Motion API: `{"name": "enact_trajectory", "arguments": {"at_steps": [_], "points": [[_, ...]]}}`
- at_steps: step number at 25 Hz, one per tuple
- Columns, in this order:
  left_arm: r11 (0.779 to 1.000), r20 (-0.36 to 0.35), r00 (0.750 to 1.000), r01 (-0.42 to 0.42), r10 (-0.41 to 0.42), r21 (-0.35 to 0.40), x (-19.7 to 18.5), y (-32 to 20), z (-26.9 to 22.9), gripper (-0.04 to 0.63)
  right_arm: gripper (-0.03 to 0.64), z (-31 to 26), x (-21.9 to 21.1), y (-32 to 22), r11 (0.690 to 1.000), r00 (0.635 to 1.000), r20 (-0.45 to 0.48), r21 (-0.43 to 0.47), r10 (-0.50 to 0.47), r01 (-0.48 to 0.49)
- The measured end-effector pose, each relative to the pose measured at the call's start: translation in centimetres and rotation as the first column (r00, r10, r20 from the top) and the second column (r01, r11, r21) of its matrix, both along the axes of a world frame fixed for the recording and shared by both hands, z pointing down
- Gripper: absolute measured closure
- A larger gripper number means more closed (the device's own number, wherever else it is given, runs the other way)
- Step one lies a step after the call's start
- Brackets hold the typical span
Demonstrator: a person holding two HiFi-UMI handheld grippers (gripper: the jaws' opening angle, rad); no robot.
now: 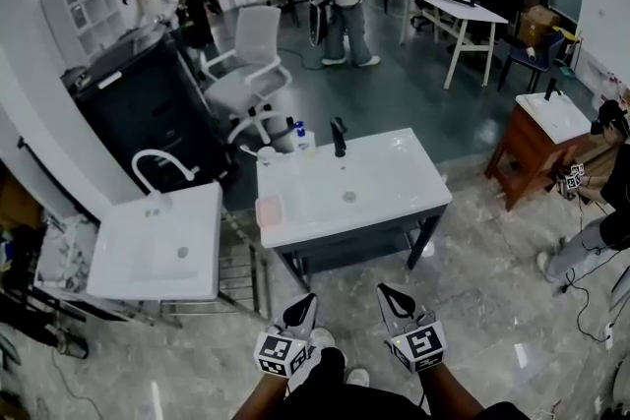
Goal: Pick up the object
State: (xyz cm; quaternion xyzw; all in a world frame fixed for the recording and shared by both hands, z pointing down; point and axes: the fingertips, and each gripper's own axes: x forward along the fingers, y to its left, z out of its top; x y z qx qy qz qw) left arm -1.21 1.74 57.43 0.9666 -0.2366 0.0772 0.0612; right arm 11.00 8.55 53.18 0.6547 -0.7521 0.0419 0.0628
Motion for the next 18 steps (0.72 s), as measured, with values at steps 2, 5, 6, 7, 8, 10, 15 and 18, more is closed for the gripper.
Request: {"name": "enact_trajectory", "arguments": {"at_steps": [2,5,6,7,8,10,15,18], "points": [[1.000,0.001,1.000,0.009,-0.009,-0.005,0.2,-1.1,0.2,0.580,0.614,0.0,0.1,-1.2,1.000,1.000,0.001,0.001,-0.010,0.010],[1.000,0.004,1.000,0.013,-0.013,-0.005,0.7,-2.9,0.4,0.580,0.614,-0.2,0.5,-3.3,0.999,1.000,-0.007,0.027,-0.021,0.022],[1.000,0.004,1.000,0.013,-0.013,-0.004,1.0,-3.6,0.4,0.580,0.614,-0.3,0.7,-4.1,0.999,1.000,-0.011,0.035,-0.023,0.023],[1.000,0.004,1.000,0.014,-0.014,-0.003,1.2,-4.2,0.3,0.580,0.614,-0.3,1.0,-4.9,0.999,1.000,-0.014,0.038,-0.023,0.024],[1.000,0.003,1.000,0.017,-0.017,-0.001,1.4,-5.0,0.2,0.580,0.614,-0.4,1.3,-5.6,0.999,1.000,-0.014,0.038,-0.023,0.024],[1.000,0.005,1.000,0.029,-0.029,0.001,1.6,-6.6,0.0,0.580,0.614,-0.4,1.7,-7.2,0.999,1.000,-0.010,0.036,-0.023,0.023],[0.998,0.017,0.998,0.055,-0.055,0.015,1.7,-10.9,-0.4,0.580,0.614,-0.5,2.3,-11.5,0.999,0.999,-0.008,0.022,-0.032,0.032],[0.998,0.017,0.998,0.068,-0.068,0.013,1.7,-13.0,-0.6,0.580,0.614,-0.7,2.2,-13.8,0.999,0.999,-0.008,0.014,-0.048,0.048]]}}
